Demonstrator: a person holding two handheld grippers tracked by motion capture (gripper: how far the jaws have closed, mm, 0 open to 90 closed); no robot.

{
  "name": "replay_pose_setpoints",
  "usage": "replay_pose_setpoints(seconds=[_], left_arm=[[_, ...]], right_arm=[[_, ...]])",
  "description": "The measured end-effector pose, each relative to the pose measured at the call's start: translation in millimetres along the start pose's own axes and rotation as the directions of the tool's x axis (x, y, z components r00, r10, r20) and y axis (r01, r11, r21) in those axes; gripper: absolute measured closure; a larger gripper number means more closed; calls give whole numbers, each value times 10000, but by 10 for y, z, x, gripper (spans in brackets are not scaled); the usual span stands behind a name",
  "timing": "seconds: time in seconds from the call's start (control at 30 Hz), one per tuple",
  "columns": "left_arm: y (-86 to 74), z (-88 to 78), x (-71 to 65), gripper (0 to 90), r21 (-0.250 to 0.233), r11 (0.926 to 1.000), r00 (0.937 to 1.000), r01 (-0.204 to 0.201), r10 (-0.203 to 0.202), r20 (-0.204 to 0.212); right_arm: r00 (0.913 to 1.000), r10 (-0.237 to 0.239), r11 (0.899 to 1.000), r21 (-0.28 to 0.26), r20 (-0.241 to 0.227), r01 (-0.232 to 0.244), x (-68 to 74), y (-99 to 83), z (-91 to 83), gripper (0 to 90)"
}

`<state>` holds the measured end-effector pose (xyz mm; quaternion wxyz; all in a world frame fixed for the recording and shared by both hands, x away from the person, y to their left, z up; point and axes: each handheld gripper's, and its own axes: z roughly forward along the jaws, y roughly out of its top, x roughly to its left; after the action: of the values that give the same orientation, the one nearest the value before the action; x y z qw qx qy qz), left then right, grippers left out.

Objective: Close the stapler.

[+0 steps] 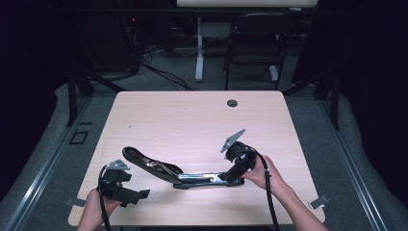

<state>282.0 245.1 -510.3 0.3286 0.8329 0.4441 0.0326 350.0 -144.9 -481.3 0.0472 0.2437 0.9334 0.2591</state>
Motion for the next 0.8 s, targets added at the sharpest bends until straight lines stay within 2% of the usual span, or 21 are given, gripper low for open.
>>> replay_pose_setpoints(seconds=[0.17, 0.27, 0.4, 0.5, 0.53, 0.57, 0.6, 0.63, 0.7, 0.8], left_arm=[[0, -31, 11, 32, -122, 9996, 9994, 262, -264, -231], [10, -44, 9, 178, -262, 9989, 9983, 389, -400, -428], [3, -88, 22, 314, -704, 9959, 9972, 576, -607, -429], [-32, -155, 38, 409, -1197, 9898, 9952, 768, -835, -516], [-30, -177, 45, 451, -1417, 9869, 9953, 776, -850, -469], [-24, -196, 44, 488, -1689, 9822, 9951, 822, -901, -397], [-16, -210, 46, 527, -1896, 9786, 9956, 804, -881, -326], [-9, -217, 45, 566, -2029, 9758, 9957, 814, -888, -280], [-8, -214, 43, 630, -2255, 9706, 9954, 844, -924, -252], [4, -241, 26, 731, -2535, 9638, 9961, 826, -875, -80]], right_arm=[[9999, -29, 10000, 20, 131, 29, -37, -13, -4, 164], [9997, -30, 10000, -6, 226, 30, -50, -9, 10, 210], [9991, 49, 9998, -202, 426, -40, -57, 3, 30, 306], [9987, 43, 9999, -131, 517, -37, -60, 4, 31, 375], [9935, 265, 9949, -998, 1107, -154, -27, -15, 91, 411], [9926, 140, 9949, -1011, 1209, -17, -24, -10, 80, 458], [9924, 91, 9919, -1266, 1230, 66, -15, -9, 82, 524], [9945, -243, 9990, -341, 1015, 279, -14, 19, -1, 561], [9937, -386, 9979, -477, 1055, 438, 4, 29, -24, 660], [9933, -419, 9975, -526, 1074, 477, 18, 28, -22, 759]])
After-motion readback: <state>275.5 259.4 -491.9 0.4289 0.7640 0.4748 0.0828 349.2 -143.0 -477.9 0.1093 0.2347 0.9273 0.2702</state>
